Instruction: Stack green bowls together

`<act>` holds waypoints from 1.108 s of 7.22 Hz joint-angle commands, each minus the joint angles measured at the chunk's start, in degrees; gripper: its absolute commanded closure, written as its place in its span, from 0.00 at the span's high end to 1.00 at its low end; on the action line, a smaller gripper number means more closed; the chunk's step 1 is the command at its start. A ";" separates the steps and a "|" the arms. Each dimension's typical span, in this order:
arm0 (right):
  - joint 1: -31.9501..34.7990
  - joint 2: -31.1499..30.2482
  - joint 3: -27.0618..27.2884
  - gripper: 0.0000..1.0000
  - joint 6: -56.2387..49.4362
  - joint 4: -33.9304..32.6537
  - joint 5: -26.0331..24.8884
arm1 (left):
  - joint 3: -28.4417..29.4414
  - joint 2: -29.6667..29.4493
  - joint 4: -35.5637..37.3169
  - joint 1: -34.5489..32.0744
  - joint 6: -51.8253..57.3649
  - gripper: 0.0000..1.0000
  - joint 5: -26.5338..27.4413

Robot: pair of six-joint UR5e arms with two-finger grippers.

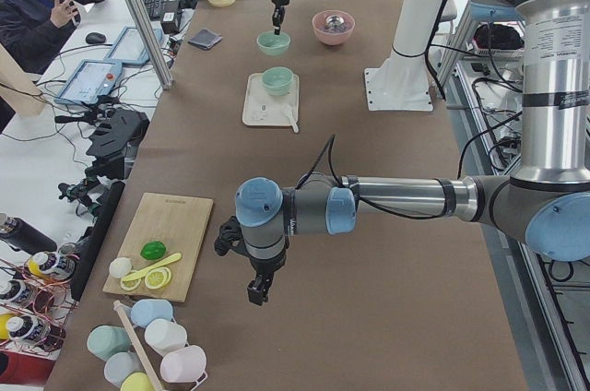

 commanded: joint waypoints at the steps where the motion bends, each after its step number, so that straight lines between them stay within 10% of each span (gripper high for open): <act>1: -3.48 2.16 -0.41 0.00 2.39 -0.23 -2.50 | -0.11 2.10 -0.44 0.08 0.07 0.98 -0.29; 8: -4.28 7.79 -9.99 0.00 2.74 0.12 -2.68 | -0.02 2.46 -0.26 0.08 0.07 0.98 -0.29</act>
